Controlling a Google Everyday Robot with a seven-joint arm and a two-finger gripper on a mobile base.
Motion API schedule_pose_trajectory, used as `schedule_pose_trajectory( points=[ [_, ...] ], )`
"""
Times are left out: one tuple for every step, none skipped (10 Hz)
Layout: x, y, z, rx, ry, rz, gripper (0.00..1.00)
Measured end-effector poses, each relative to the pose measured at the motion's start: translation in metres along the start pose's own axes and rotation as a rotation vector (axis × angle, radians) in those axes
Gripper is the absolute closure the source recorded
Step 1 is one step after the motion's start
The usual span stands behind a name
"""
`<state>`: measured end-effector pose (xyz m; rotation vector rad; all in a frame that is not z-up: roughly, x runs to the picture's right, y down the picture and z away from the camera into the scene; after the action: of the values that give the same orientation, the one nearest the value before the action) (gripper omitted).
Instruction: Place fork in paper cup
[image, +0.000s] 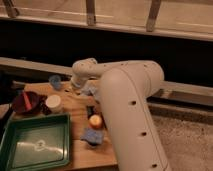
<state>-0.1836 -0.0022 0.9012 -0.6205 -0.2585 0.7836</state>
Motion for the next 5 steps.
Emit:
schedule_pose_trajectory(
  points=[
    [-0.003,-0.001,-0.006,-0.006,-0.029,0.008,1.0],
    [-0.005,-0.001,-0.008,-0.011,-0.05,0.012,1.0],
    [-0.005,-0.003,-0.013,-0.015,-0.082,0.023,1.0],
    [-0.006,-0.006,-0.019,-0.015,-0.1,0.025,1.0],
    [-0.012,-0.002,-0.026,-0.022,-0.12,0.016,1.0]
  ],
)
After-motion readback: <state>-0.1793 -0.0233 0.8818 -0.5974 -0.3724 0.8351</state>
